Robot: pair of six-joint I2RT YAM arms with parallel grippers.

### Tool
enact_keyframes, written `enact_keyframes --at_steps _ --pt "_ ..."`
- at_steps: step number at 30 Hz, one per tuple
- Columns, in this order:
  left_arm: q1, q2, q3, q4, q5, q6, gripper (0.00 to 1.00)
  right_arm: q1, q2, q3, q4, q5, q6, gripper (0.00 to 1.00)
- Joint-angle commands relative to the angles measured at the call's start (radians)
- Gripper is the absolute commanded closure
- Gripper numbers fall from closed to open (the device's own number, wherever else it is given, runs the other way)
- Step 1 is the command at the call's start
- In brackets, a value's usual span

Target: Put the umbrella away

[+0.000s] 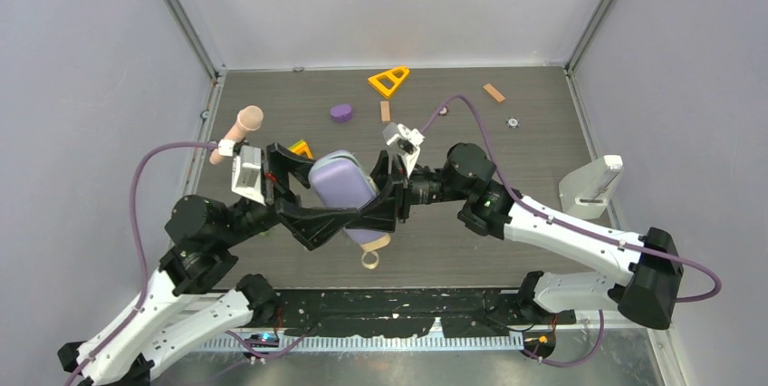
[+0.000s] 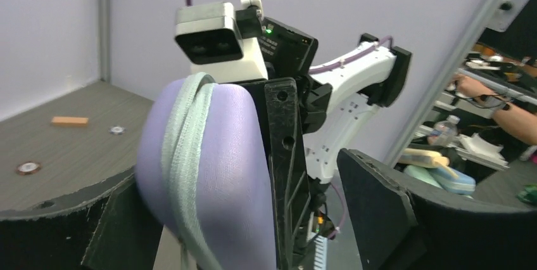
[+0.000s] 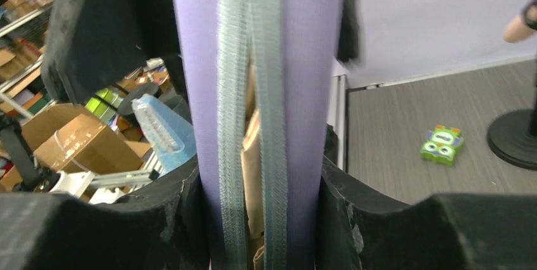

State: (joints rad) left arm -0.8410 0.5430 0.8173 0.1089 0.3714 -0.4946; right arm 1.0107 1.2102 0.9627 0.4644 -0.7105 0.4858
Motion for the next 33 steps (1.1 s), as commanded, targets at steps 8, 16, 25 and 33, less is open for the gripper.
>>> enact_keyframes --at_steps 8,16,25,33 --pt "0.034 -0.112 0.217 -0.596 -0.102 0.451 0.03 -0.125 -0.199 0.021 -0.187 0.036 0.004 0.94" --pt "0.034 -0.015 0.199 -0.566 -0.192 0.676 0.22 -0.126 -0.221 0.067 -0.413 0.117 -0.097 0.94" --pt "0.011 0.071 0.124 -0.360 -0.245 0.798 0.28 -0.126 -0.208 0.146 -0.596 0.167 -0.057 0.94" --pt "-0.003 0.117 0.054 -0.222 -0.227 0.779 0.34 -0.126 -0.203 0.172 -0.663 0.152 -0.022 0.94"
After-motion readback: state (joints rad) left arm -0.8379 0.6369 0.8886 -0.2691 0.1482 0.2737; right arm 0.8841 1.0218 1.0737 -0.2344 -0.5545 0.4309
